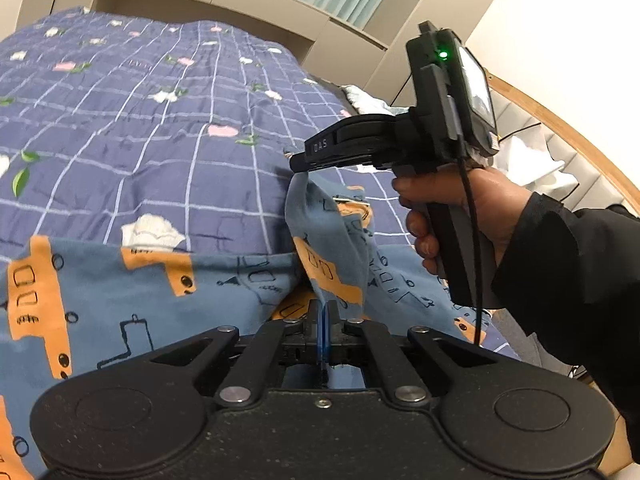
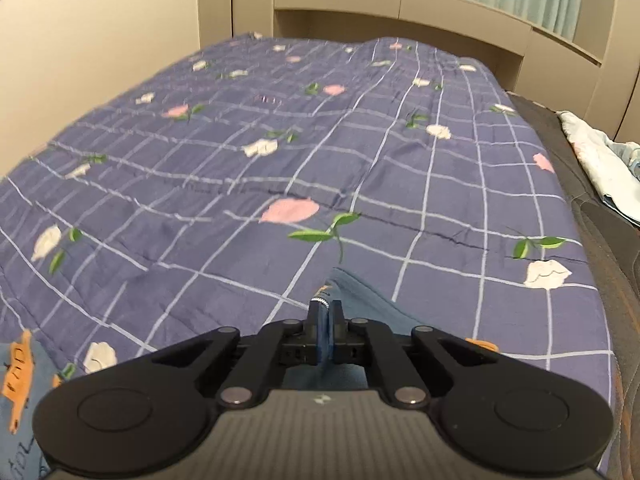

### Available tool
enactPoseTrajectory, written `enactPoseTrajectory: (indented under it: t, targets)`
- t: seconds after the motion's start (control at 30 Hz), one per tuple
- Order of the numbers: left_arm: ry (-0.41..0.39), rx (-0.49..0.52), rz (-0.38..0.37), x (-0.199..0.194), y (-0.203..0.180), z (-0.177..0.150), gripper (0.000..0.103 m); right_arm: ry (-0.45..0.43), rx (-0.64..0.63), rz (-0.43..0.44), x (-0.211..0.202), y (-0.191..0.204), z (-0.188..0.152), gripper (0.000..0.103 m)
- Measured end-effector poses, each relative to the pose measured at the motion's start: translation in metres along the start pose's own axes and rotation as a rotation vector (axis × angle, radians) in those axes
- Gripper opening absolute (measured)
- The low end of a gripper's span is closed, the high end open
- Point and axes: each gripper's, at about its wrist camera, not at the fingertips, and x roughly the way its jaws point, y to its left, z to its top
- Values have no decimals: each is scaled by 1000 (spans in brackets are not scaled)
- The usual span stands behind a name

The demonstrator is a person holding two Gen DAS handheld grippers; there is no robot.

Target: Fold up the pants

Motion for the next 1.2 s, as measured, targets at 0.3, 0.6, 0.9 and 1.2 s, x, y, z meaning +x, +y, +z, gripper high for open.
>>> enactPoseTrajectory:
  t: [0.3, 0.6, 0.9, 1.2]
  targets:
    - [-53, 183, -5, -18, -36, 0, 0, -183, 115, -25, -92, -48, -29, 2]
    - [-26, 456, -50, -18, -86, -28, 0, -253, 331, -96, -167, -113, -111, 2]
    - [80, 602, -36, 0, -100, -60, 0, -169, 503, -89, -158, -141, -190, 2]
    - [105, 602, -19, 5, -100, -63, 0, -175, 555, -63, -153, -153, -204, 28]
